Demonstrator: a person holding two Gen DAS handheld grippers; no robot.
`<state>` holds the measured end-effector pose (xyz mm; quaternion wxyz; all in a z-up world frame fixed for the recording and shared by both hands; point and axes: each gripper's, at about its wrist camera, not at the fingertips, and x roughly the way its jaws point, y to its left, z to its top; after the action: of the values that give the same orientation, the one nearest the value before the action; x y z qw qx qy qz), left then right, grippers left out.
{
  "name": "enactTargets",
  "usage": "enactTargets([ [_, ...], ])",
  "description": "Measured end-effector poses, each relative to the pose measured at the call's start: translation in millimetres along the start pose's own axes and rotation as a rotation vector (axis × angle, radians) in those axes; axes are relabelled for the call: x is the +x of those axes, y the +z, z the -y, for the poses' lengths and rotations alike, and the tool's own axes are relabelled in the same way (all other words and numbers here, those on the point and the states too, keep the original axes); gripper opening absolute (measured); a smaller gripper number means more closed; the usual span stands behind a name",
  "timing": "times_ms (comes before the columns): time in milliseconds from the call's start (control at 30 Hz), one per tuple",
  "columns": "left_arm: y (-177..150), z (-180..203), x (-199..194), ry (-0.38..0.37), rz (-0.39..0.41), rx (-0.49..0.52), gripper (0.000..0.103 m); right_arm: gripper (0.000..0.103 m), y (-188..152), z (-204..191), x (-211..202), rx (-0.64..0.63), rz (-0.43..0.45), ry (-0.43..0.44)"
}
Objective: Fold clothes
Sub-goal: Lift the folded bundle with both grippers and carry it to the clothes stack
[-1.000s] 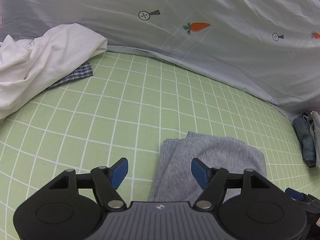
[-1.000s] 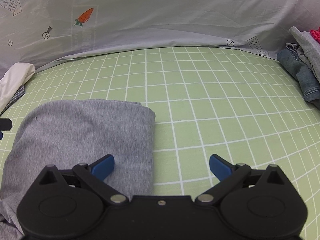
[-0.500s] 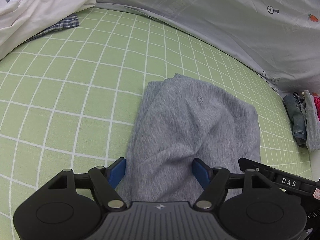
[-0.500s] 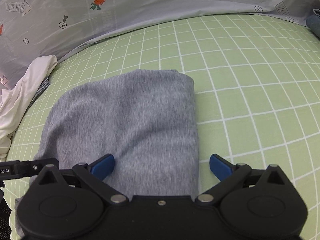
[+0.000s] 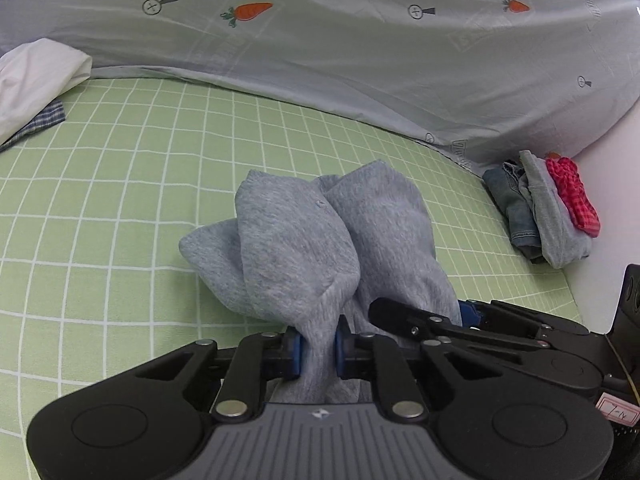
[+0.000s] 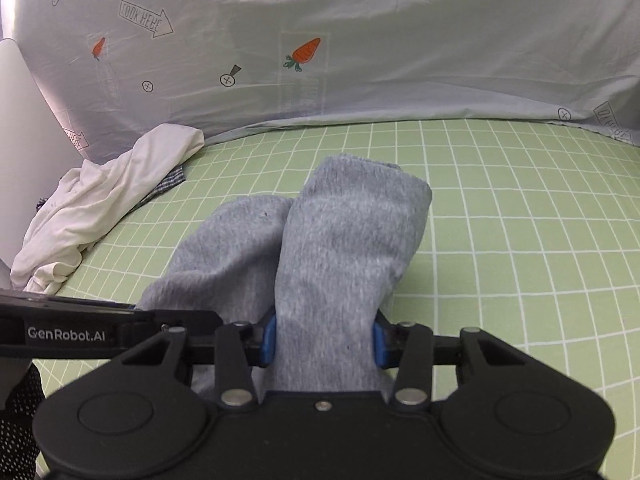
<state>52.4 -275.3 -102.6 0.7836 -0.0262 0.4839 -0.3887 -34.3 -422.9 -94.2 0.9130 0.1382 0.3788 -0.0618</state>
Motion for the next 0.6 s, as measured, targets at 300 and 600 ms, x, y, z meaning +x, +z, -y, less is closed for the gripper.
enactTargets([
  [300,-25,95,11,-0.106,-0.03,0.144,0.015,0.045,-38,53,-79,0.117,0.087,-0.134],
  [600,-37,252,57,-0.126,0.005,0.127,0.015,0.045,-41,182,-157,0.068,0.118,-0.143],
])
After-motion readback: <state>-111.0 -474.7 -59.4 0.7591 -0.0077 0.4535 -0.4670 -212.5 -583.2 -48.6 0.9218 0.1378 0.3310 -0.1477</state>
